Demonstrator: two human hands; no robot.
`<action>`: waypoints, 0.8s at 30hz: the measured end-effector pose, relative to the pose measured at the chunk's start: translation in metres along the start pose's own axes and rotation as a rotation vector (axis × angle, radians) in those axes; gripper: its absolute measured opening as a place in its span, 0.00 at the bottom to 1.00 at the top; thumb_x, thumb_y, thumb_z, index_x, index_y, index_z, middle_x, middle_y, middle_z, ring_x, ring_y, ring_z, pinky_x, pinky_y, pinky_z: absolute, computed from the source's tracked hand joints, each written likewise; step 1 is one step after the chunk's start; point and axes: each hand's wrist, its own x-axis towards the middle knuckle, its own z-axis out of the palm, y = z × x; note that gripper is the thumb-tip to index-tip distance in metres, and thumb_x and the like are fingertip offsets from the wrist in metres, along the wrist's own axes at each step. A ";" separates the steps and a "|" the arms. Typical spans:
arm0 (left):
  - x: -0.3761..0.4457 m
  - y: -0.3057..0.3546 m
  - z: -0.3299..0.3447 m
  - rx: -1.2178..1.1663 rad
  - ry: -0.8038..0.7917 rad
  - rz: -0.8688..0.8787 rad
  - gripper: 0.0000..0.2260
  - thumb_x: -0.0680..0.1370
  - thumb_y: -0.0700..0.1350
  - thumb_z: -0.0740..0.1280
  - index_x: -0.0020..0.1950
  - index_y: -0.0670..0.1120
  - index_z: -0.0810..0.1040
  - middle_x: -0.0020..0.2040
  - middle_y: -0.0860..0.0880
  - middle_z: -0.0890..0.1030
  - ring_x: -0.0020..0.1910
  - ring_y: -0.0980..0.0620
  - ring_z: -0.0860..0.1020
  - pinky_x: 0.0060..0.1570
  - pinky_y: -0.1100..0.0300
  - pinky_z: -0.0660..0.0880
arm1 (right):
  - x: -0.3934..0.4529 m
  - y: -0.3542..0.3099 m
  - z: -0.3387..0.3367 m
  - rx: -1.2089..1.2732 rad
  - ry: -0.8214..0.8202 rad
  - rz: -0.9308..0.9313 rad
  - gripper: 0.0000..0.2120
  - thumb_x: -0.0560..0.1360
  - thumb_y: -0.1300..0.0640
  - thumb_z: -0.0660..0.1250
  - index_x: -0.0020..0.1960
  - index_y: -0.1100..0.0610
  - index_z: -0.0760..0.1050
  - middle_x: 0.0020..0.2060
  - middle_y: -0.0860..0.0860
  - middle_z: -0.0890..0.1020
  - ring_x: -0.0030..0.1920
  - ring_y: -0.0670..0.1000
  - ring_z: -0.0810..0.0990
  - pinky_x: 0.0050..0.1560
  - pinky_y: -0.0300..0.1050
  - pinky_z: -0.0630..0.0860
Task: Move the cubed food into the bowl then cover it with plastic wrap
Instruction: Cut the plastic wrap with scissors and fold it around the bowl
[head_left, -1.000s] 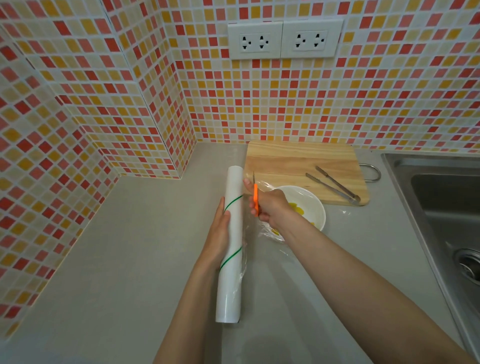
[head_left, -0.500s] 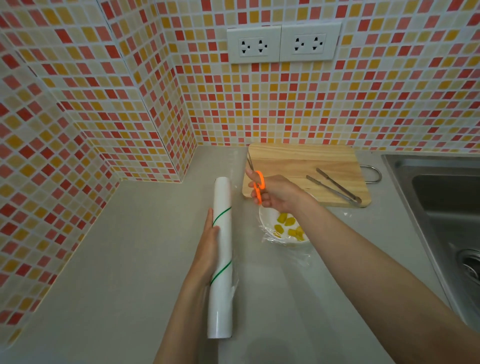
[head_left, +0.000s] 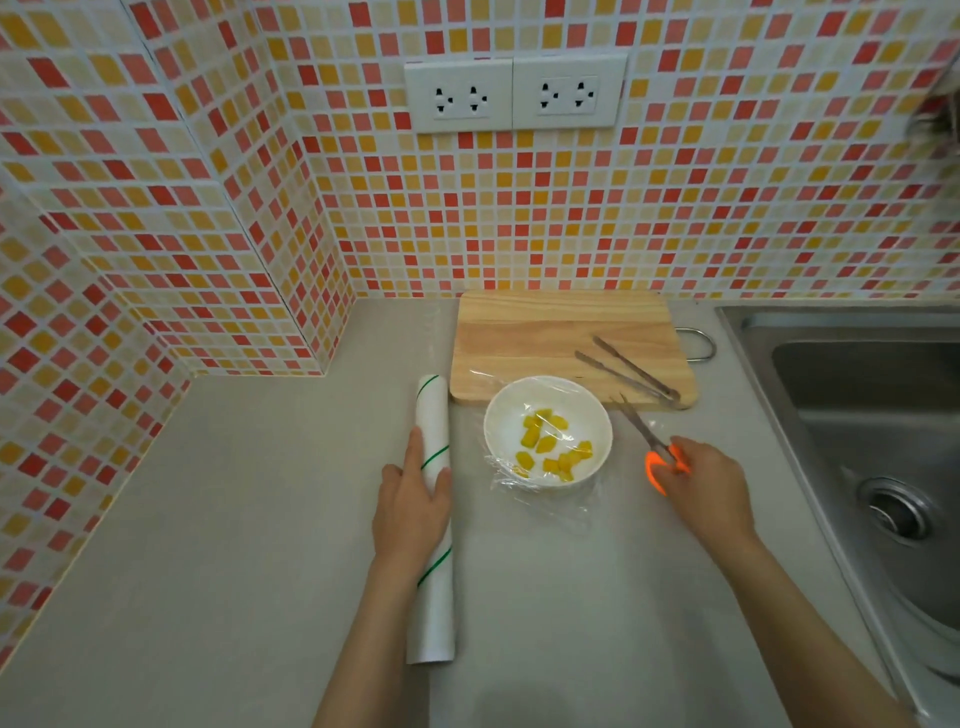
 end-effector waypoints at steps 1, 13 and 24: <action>0.000 0.000 0.001 0.029 0.008 0.004 0.29 0.79 0.54 0.59 0.77 0.56 0.51 0.55 0.44 0.69 0.58 0.41 0.72 0.53 0.52 0.70 | -0.005 0.006 0.003 -0.032 0.008 0.031 0.11 0.72 0.58 0.68 0.52 0.62 0.78 0.45 0.63 0.81 0.48 0.65 0.79 0.45 0.51 0.73; -0.015 0.036 0.009 -0.190 0.110 0.251 0.26 0.80 0.51 0.58 0.76 0.44 0.59 0.70 0.42 0.66 0.71 0.46 0.62 0.65 0.62 0.58 | -0.003 0.002 0.012 -0.514 -0.120 -0.094 0.08 0.75 0.62 0.58 0.48 0.64 0.75 0.49 0.59 0.77 0.49 0.59 0.78 0.38 0.44 0.66; 0.008 0.055 0.026 -0.733 -0.219 -0.200 0.38 0.67 0.68 0.53 0.70 0.48 0.69 0.70 0.47 0.73 0.70 0.48 0.70 0.71 0.46 0.64 | 0.034 -0.038 -0.003 0.149 -0.293 -0.173 0.26 0.76 0.48 0.62 0.69 0.61 0.66 0.68 0.55 0.69 0.68 0.55 0.68 0.67 0.50 0.66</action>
